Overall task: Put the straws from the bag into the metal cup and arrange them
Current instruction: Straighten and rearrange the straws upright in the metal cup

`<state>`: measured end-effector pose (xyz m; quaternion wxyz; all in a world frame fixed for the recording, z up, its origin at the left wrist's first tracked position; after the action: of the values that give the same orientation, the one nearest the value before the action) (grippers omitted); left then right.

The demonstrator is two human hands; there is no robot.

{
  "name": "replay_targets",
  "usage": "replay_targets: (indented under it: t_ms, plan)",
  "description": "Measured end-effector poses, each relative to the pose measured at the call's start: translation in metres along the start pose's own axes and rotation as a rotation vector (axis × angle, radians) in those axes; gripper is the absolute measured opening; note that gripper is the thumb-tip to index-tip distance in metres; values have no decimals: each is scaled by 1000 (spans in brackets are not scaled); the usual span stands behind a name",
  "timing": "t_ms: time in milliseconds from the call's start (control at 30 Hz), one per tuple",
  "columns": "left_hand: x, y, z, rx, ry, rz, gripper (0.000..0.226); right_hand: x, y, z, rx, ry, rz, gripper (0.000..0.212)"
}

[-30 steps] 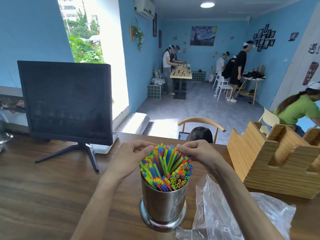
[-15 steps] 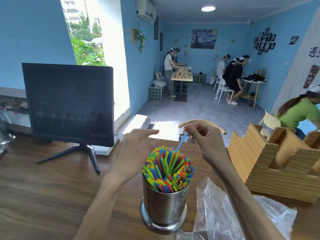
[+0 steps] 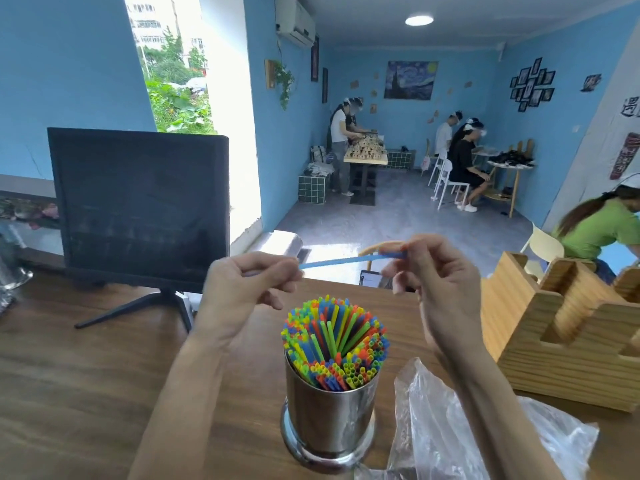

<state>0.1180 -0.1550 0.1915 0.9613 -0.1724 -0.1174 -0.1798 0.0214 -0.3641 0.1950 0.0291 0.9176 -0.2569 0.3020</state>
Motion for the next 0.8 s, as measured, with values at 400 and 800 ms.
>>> replay_targets:
  t_ms: [400,800]
  plan:
    - [7,25,16,222,180,-71,33,-20,21,22,-289,-182,-402,20]
    - [-5,-11,11,117,-298,36,33,-4,31,49,-553,-366,-268,15]
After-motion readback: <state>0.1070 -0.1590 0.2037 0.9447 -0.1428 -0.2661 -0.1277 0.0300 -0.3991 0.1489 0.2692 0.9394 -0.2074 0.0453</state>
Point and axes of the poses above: each hand's wrist, its own x-axis towards the middle knuckle, its own y-axis out of the back of the hand, z = x × y, the point moved 2 cm from there along x, towards the middle knuckle, and after that the axes turned 10 degrees about -x, right-handed, at the moved point
